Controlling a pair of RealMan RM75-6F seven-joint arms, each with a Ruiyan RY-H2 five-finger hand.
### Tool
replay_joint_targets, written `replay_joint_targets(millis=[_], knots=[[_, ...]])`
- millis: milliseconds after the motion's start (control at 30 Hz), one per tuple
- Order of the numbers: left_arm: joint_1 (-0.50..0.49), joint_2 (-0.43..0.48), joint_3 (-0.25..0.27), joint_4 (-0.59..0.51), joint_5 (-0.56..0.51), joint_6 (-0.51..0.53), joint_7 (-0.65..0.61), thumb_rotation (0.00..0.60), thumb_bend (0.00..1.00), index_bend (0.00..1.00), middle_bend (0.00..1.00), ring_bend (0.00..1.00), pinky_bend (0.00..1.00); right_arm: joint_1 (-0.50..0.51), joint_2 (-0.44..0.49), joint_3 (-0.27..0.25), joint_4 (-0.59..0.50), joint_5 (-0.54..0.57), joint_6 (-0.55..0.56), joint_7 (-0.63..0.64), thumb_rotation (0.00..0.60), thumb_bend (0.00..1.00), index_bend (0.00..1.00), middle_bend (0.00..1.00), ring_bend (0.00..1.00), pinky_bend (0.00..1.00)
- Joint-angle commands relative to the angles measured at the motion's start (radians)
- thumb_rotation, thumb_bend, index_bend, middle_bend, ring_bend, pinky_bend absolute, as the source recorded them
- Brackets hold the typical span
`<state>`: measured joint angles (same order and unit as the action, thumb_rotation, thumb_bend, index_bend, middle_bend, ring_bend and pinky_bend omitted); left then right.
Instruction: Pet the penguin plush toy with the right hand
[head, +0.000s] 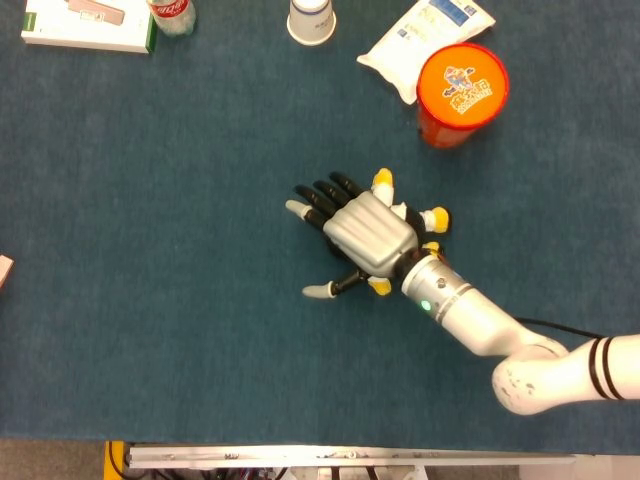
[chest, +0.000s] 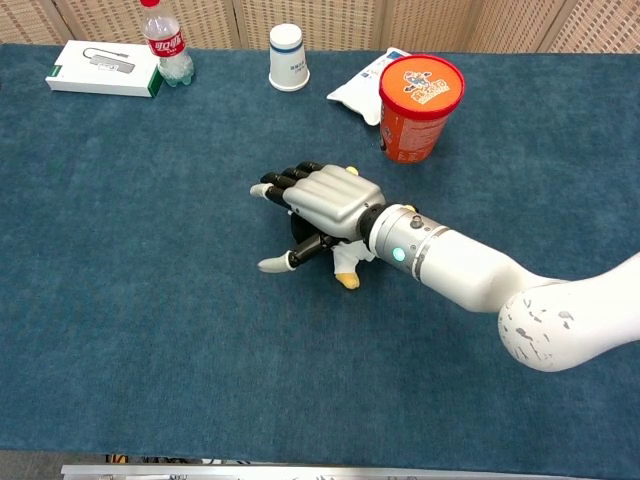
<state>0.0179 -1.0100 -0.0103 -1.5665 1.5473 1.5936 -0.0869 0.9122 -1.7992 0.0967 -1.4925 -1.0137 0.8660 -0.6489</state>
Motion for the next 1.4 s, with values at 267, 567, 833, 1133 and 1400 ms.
replay_joint_targets(millis=[267,567,833,1133,1400], knots=[[0.003,-0.001,0.003,0.007,0.011,0.008,-0.007,0.6,0.34,0.22,0.24,0.2,0.14,-0.094,0.176,-0.039,-0.206,-0.079,0.157,0.009,0.101,0.0,0.0,0.0,0.0,0.0],[-0.003,-0.003,0.002,0.005,0.024,0.008,-0.009,0.6,0.34,0.22,0.24,0.2,0.14,-0.243,0.452,-0.099,-0.441,-0.183,0.365,0.026,0.265,0.0,0.0,0.0,0.0,0.0],[-0.009,-0.006,0.0,0.009,0.03,0.008,-0.015,0.6,0.34,0.22,0.24,0.2,0.14,-0.414,0.624,-0.186,-0.445,-0.354,0.535,0.179,0.406,0.0,0.0,0.0,0.0,0.0],[-0.027,-0.006,-0.004,-0.003,0.051,0.002,-0.005,0.6,0.34,0.22,0.24,0.2,0.14,-0.596,0.692,-0.237,-0.38,-0.435,0.69,0.335,0.416,0.0,0.0,0.0,0.0,0.0],[-0.031,-0.007,-0.002,-0.014,0.052,-0.001,0.008,0.6,0.34,0.22,0.24,0.2,0.14,-0.693,0.734,-0.243,-0.346,-0.463,0.745,0.406,0.417,0.0,0.0,0.0,0.0,0.0]])
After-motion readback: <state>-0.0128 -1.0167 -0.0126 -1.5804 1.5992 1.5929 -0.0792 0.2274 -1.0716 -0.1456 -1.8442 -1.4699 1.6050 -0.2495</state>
